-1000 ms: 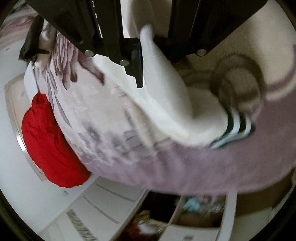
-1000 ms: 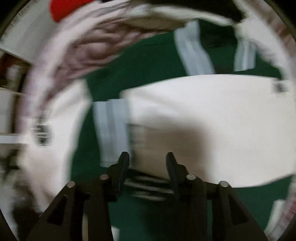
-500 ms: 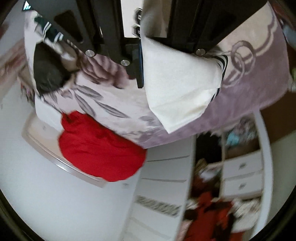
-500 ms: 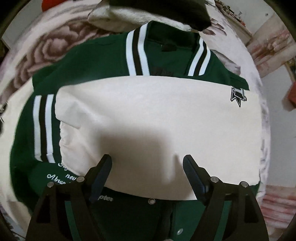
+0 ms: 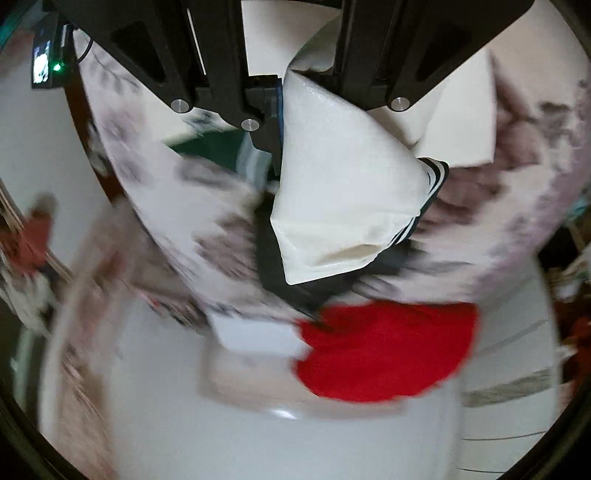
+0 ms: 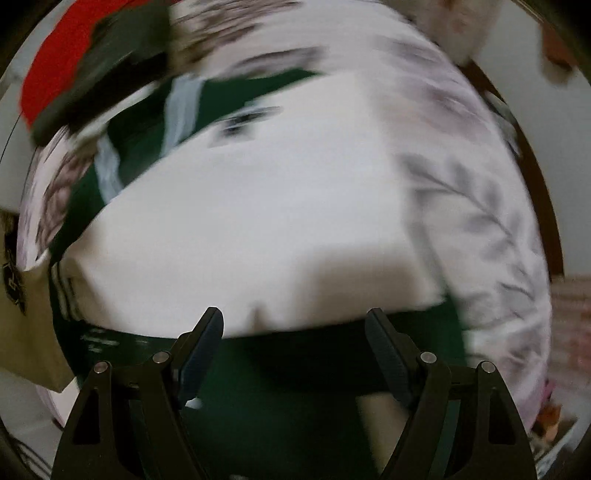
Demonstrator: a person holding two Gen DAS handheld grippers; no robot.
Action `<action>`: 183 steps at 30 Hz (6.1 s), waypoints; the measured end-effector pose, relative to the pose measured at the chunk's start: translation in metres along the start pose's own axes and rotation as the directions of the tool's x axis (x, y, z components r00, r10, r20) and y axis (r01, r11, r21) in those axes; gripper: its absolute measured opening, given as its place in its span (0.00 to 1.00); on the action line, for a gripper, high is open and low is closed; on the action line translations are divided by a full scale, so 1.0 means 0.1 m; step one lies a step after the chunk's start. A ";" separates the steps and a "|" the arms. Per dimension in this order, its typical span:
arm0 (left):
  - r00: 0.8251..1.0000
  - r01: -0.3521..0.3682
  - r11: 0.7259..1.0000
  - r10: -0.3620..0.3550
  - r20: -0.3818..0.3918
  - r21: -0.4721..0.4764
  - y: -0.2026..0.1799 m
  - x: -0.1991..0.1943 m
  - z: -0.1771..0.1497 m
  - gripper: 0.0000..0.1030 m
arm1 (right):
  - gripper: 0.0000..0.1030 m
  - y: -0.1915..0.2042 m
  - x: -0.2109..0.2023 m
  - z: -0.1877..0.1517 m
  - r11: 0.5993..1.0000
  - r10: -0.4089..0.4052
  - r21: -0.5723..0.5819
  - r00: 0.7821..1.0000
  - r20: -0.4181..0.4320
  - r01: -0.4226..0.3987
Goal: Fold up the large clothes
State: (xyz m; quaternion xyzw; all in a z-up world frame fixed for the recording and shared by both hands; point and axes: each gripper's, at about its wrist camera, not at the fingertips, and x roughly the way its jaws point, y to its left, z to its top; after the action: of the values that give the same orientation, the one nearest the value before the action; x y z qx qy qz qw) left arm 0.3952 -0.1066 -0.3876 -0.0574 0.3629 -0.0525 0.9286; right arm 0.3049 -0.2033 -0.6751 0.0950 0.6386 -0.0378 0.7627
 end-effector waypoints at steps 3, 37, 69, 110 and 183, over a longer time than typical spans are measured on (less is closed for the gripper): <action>0.992 0.054 0.997 -0.046 -0.116 0.063 -0.60 0.44 -0.28 0.02 | 0.78 -0.61 -0.04 -0.03 0.998 -0.025 0.065 1.000 -0.011 0.026; 0.611 -0.645 0.738 0.654 -0.446 0.198 0.91 0.48 -1.49 0.84 | 0.80 1.12 0.39 0.66 0.898 0.170 -0.375 0.968 -0.185 -0.230; 0.627 -0.667 0.739 0.624 -0.466 0.091 1.74 0.78 -1.03 0.99 | 0.14 -0.43 0.35 0.58 0.946 0.323 -0.013 0.943 -0.077 -0.325; 0.724 -0.435 0.888 0.246 -0.645 -0.149 1.00 -0.70 -2.08 0.97 | 0.44 -1.02 0.02 -0.12 0.960 0.274 0.005 0.939 -0.208 -0.279; 0.939 -0.340 0.351 0.073 -0.336 -0.873 0.23 -1.73 -4.00 0.10 | 0.24 -1.64 0.35 -2.01 0.867 0.374 -0.017 0.673 -0.638 -0.499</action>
State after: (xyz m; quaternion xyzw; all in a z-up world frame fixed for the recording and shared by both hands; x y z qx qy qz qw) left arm -0.0022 -0.0875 -0.5675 -0.5100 0.4430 0.2697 0.6862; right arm 0.0876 -0.3227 -0.7585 0.1793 0.8101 0.2404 0.5038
